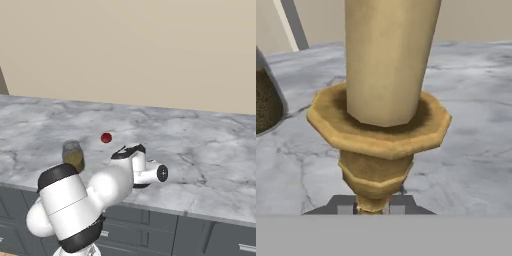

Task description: Pick the jar and candle from the dining table and place them in the open cabinet. Close the cabinet after placing the objects.

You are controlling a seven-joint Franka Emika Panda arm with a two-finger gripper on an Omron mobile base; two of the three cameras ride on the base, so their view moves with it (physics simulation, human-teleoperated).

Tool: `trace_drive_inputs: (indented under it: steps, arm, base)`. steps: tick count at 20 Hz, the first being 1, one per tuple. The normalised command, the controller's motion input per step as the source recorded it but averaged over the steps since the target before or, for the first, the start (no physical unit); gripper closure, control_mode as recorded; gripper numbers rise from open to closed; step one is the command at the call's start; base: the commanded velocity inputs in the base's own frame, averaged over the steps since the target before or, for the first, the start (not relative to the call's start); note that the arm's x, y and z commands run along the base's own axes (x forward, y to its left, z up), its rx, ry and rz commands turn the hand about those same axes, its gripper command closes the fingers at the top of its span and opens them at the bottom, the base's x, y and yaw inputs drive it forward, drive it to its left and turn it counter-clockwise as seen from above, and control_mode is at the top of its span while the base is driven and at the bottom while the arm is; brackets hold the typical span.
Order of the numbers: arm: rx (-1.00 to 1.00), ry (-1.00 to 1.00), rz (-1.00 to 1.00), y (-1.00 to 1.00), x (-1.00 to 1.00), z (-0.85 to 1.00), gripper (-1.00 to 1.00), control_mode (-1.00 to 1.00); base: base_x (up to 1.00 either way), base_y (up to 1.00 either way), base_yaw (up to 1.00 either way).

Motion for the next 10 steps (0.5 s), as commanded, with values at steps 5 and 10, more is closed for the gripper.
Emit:
trace_drive_inputs:
  steps: [5,10]
  arm:
    - [0.01,-0.04,0.00,-0.06,-0.19,0.18,1.00,-1.00]
    - [0.00,-0.09,0.00,-0.10,-0.30,0.45,1.00,-1.00]
  base:
    - [0.00,0.00,0.00]
    - [0.00,0.00,0.00]
